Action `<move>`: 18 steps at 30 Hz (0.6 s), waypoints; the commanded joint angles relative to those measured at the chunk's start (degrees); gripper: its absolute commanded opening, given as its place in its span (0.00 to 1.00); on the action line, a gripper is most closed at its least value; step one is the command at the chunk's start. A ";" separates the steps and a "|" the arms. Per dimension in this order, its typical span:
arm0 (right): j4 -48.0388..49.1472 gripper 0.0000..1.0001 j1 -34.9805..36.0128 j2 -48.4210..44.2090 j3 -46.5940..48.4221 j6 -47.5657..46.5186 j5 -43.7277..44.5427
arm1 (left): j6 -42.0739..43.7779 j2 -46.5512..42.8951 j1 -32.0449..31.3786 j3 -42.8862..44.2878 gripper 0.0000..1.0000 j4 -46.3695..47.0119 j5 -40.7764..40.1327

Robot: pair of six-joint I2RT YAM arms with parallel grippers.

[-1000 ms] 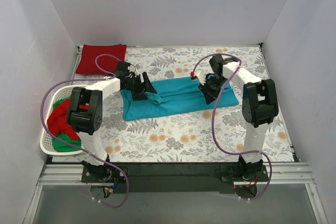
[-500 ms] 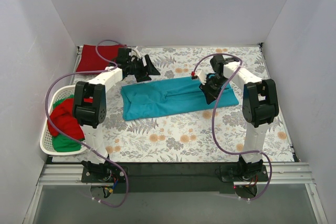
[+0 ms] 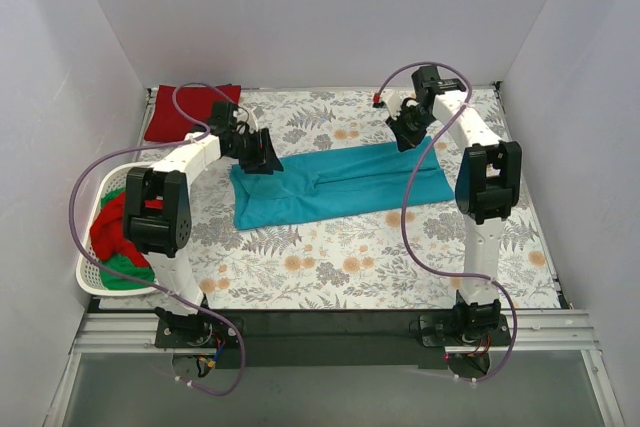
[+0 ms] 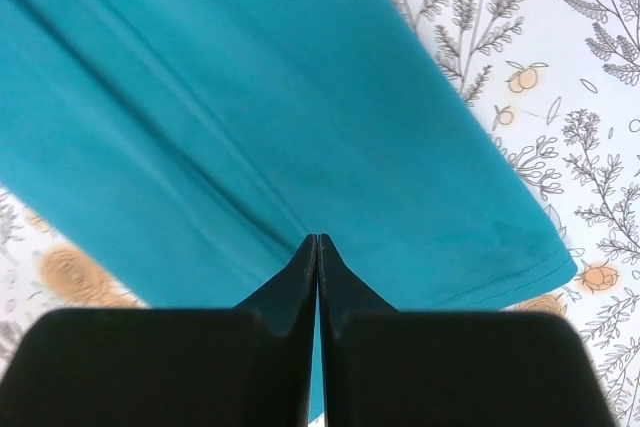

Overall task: Fold and stack the t-shirts
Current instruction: Fold the tshirt

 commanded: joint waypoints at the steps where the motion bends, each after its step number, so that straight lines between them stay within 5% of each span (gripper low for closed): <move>1: 0.09 0.04 -0.48 3.89 3.24 -0.33 2.69 | 4.78 -0.97 -0.30 -1.14 0.37 -7.56 -3.77; 8: 2.37 0.03 -1.62 7.50 0.69 -1.66 6.83 | 6.89 2.90 -0.65 -0.70 0.27 -11.18 -8.53; 18: 2.20 0.02 -3.64 -0.21 -18.72 -6.66 8.76 | 11.28 15.02 -1.71 9.48 0.21 -13.29 -14.76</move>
